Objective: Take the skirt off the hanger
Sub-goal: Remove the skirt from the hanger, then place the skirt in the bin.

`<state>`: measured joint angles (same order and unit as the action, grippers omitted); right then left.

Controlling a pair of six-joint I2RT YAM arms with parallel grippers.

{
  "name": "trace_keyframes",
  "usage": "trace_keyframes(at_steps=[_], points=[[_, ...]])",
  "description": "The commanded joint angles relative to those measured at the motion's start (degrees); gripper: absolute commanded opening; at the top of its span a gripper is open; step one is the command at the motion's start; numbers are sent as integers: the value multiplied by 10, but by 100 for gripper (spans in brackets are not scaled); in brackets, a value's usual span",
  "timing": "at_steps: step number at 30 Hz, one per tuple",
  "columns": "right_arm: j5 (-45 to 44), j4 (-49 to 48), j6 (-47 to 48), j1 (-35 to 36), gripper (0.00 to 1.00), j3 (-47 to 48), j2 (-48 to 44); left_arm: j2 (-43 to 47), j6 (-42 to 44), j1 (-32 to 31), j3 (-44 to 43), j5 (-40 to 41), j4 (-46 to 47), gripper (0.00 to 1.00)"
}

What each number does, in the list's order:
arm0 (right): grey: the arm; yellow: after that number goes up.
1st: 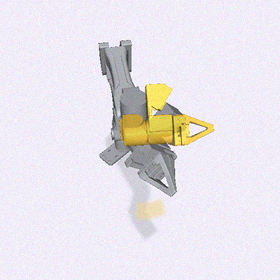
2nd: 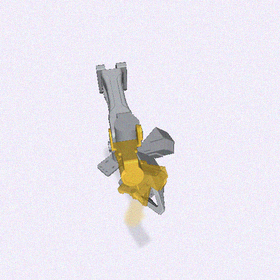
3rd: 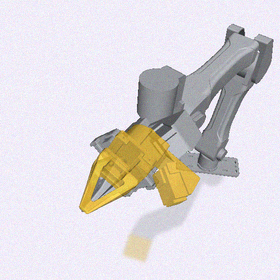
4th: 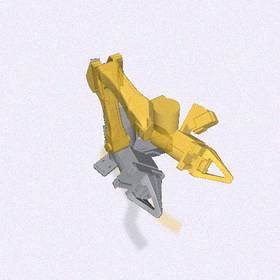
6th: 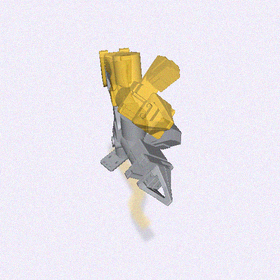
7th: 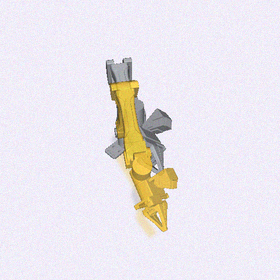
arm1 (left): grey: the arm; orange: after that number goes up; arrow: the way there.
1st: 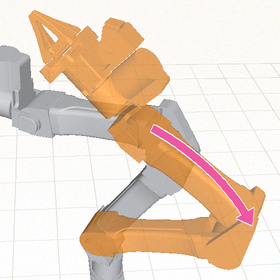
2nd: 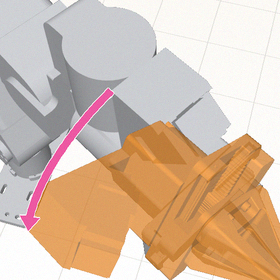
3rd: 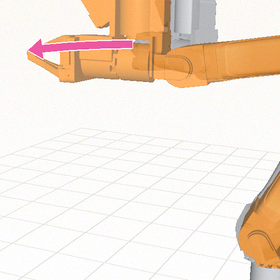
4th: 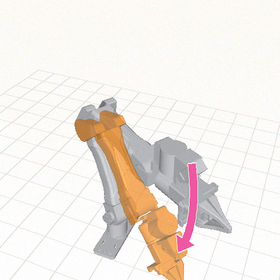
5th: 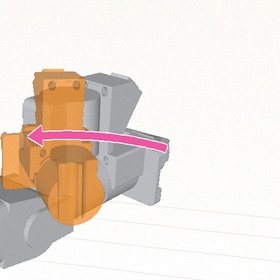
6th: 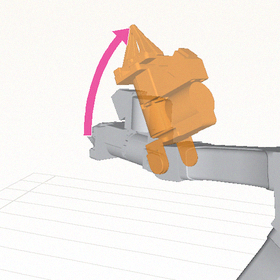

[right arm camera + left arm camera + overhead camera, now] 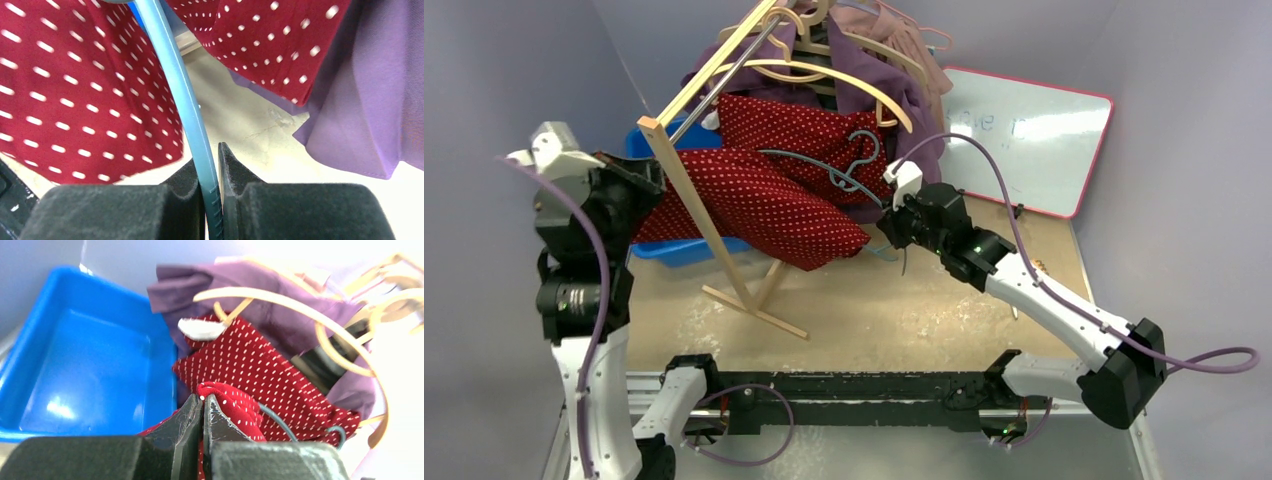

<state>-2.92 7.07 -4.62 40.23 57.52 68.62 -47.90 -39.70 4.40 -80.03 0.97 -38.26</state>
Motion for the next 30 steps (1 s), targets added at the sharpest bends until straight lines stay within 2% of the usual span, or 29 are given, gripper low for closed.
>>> trace_keyframes(at_steps=[1, 9, 14, 22, 24, 30], points=[[28, -26, -1, -3, 0, -13, -34, 30, 39, 3, -102, 119, -3, 0], [1, -27, -17, -3, 0, -6, -17, 30, 36, 3, -140, 219, -13, 0], [-19, -16, -25, -3, 0, 3, 2, 24, 30, 3, -196, 227, -17, 0], [5, -23, -19, -3, 0, 5, 5, 29, 49, 3, -221, 262, -29, 0], [14, -20, -19, -3, 0, 5, -1, 28, 49, 2, -214, 258, -25, 0], [64, -27, 1, -3, 0, 1, -46, -9, 46, 3, -171, 176, -17, 0]])
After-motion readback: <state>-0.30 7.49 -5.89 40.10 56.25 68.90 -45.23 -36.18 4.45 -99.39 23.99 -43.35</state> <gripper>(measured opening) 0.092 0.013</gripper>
